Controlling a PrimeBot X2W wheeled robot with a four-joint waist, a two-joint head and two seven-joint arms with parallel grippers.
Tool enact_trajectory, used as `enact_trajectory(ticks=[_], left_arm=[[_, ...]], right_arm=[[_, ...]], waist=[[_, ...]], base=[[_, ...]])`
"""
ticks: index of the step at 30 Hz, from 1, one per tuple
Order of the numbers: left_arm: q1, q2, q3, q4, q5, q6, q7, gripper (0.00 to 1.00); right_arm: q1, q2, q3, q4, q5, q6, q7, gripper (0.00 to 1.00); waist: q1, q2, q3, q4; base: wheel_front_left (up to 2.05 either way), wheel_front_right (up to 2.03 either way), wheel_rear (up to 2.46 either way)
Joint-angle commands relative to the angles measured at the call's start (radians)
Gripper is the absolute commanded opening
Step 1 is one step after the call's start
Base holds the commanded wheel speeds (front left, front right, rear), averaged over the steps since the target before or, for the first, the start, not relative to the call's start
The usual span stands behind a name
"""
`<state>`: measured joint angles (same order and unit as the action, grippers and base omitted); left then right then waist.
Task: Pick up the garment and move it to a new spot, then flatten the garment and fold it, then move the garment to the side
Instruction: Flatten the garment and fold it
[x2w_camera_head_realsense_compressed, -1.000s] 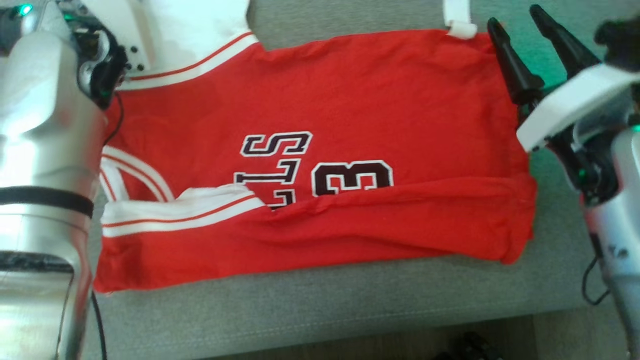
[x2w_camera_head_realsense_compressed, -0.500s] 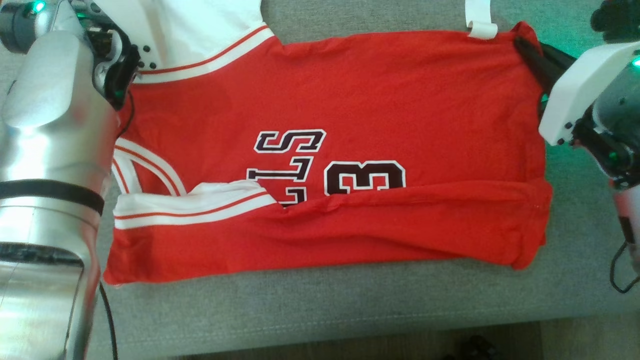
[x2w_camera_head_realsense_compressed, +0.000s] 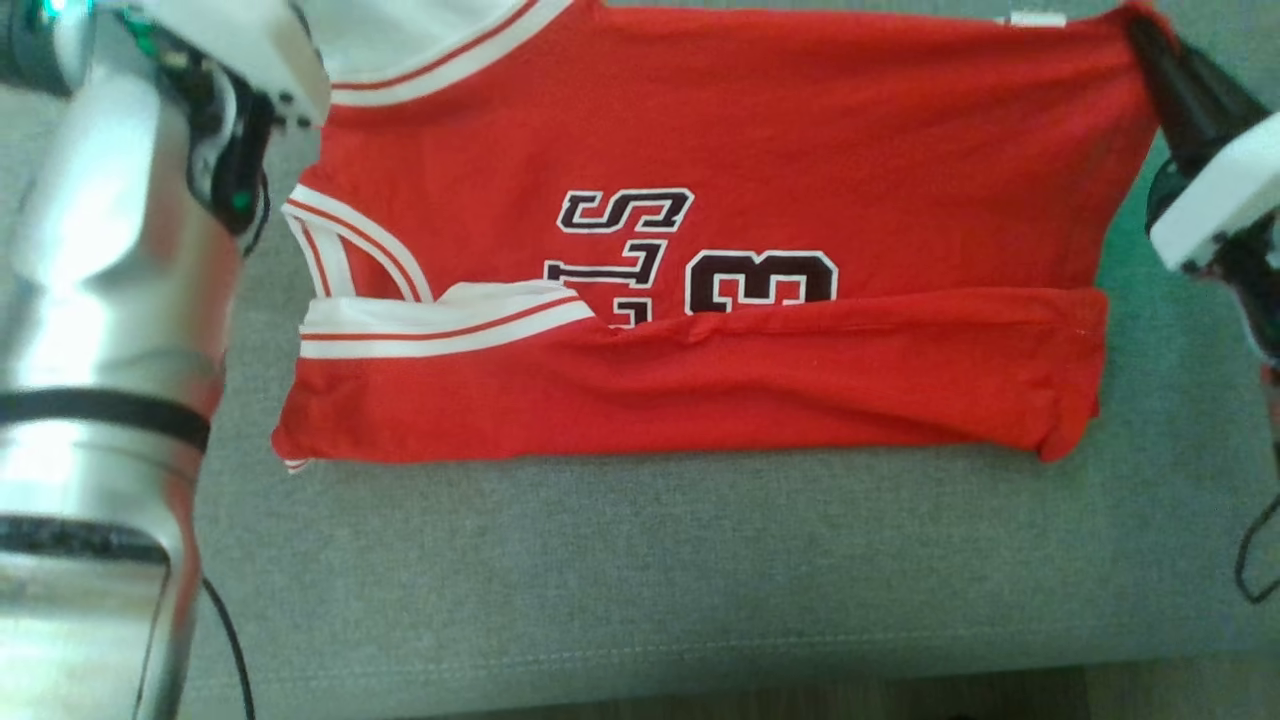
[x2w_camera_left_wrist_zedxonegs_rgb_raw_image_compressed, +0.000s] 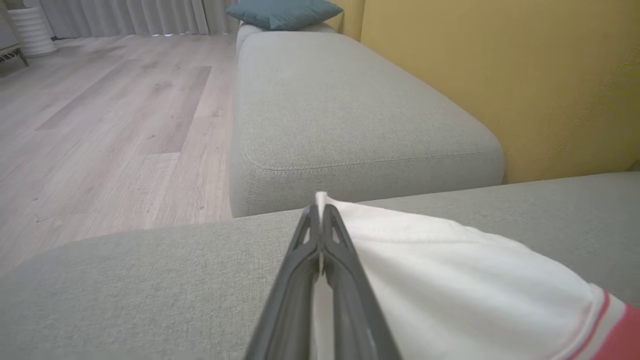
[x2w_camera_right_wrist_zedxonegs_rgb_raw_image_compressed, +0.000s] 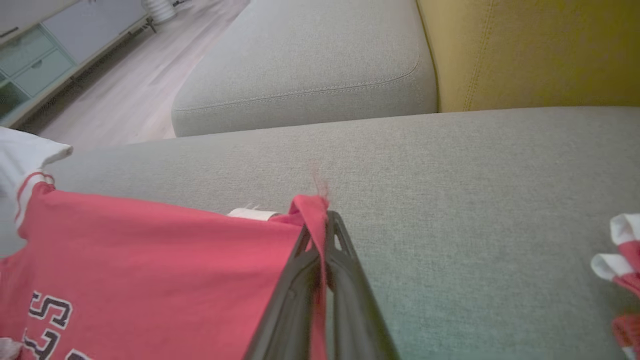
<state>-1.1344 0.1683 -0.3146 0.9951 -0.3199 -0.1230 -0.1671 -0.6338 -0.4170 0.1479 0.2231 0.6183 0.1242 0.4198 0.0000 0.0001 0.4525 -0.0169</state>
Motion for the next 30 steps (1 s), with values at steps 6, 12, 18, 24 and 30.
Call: enact_trajectory(ticks=[6,12,18,24,30], left_arm=[[0.205,0.069,0.061,-0.187,-0.050,0.022,-0.078,0.00],[0.495,0.069,0.109,-0.398,-0.096,0.082,-0.089,0.00],[0.716,0.048,0.120,-0.524,-0.138,0.134,-0.046,0.00],[0.823,0.026,0.124,-0.555,-0.180,0.159,0.008,0.01],[0.864,0.030,0.125,-0.577,-0.138,0.204,-0.056,1.00]], right_arm=[[0.135,0.036,-0.030,-0.041,0.105,0.007,-0.100,0.00],[0.261,0.061,-0.013,-0.034,0.179,0.007,-0.192,0.00],[0.313,0.061,0.035,-0.006,0.194,0.007,-0.284,0.00],[0.335,0.065,0.084,0.032,0.189,0.007,-0.351,1.00],[0.398,0.066,0.096,0.026,0.094,0.007,-0.482,1.00]], waist=[[0.0000,-0.0001,-0.060,0.006],[0.0000,-0.0001,-0.081,0.006],[0.0000,-0.0001,-0.086,0.004],[0.0000,-0.0001,-0.098,-0.001],[0.0000,-0.0001,-0.133,0.001]], base=[[0.00,0.00,0.00],[0.00,0.00,0.00],[0.00,0.00,0.00],[0.00,0.00,0.00],[0.00,0.00,0.00]])
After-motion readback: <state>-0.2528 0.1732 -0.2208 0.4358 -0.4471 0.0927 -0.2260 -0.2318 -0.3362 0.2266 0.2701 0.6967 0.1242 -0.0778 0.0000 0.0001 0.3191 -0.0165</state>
